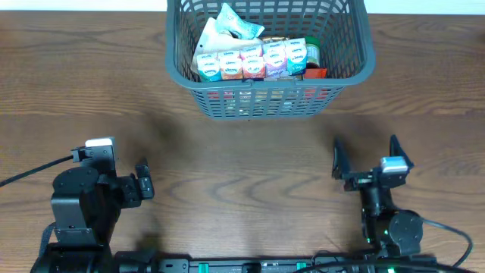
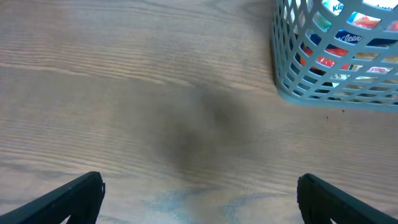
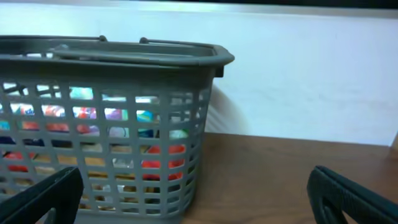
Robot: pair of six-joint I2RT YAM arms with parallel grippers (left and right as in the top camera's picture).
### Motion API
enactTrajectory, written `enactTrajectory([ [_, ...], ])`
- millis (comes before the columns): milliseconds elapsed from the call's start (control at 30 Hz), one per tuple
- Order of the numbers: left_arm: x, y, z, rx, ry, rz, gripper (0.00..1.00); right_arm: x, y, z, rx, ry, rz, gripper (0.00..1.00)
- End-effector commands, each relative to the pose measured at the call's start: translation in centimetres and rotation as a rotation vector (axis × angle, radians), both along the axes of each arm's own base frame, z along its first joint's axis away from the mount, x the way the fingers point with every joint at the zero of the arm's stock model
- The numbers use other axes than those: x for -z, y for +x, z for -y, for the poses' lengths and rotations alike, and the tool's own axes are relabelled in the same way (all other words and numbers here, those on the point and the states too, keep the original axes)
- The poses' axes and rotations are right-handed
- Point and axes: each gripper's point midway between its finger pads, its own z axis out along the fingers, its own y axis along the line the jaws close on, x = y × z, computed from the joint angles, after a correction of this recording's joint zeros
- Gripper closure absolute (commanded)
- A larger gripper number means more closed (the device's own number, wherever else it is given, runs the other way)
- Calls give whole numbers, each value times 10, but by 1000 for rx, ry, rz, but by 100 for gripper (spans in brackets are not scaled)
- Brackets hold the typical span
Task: Pack container
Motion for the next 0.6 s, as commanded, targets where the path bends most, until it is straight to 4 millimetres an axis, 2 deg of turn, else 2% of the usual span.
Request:
enactTrajectory([
  [0, 0, 0, 0, -5, 1, 1, 2, 7, -4, -3, -12, -33, 30, 1],
  [233, 0, 0, 0, -5, 1, 1, 2, 26, -5, -3, -11, -43, -14, 1],
  [400, 0, 0, 0, -5, 1, 1, 2, 64, -5, -6, -31, -20, -171, 1],
  [567, 0, 0, 0, -5, 1, 1, 2, 63, -5, -6, -32, -24, -168, 1],
])
